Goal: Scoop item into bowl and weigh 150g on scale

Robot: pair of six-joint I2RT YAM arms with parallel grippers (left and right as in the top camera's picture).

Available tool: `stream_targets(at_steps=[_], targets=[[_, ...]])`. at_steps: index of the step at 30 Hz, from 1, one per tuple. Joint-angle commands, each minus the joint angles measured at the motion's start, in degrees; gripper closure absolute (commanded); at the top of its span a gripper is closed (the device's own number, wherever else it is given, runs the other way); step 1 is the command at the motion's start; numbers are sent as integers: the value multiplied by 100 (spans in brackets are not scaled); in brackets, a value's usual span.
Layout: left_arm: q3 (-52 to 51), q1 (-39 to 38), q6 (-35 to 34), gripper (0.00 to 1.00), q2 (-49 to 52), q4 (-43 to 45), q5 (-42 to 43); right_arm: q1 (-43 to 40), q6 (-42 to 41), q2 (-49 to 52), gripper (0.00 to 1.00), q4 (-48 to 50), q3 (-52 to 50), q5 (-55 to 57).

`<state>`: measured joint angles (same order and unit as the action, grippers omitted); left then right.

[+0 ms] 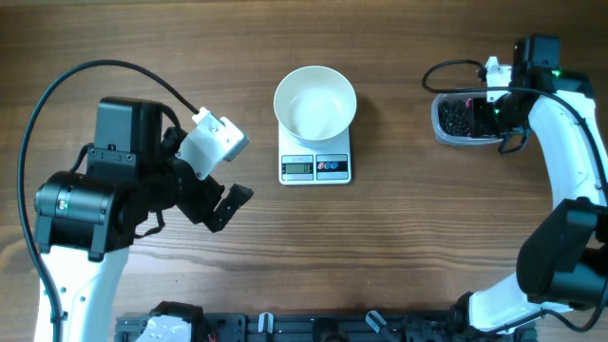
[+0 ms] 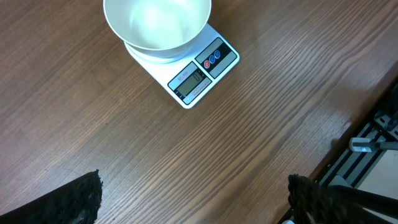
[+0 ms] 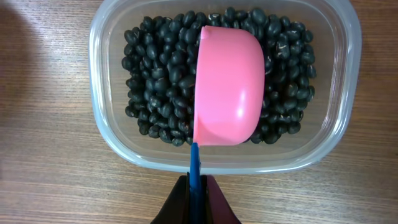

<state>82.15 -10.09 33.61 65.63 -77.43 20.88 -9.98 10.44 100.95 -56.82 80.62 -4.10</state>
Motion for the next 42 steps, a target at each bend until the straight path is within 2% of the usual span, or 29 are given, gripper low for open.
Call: stream_targets(at_steps=[1, 42], targets=[[101, 42, 66, 0, -22, -4, 70, -136, 153, 173, 96, -229, -61, -520], [101, 42, 66, 0, -22, -7, 70, -354, -50, 273, 96, 343, -457, -658]])
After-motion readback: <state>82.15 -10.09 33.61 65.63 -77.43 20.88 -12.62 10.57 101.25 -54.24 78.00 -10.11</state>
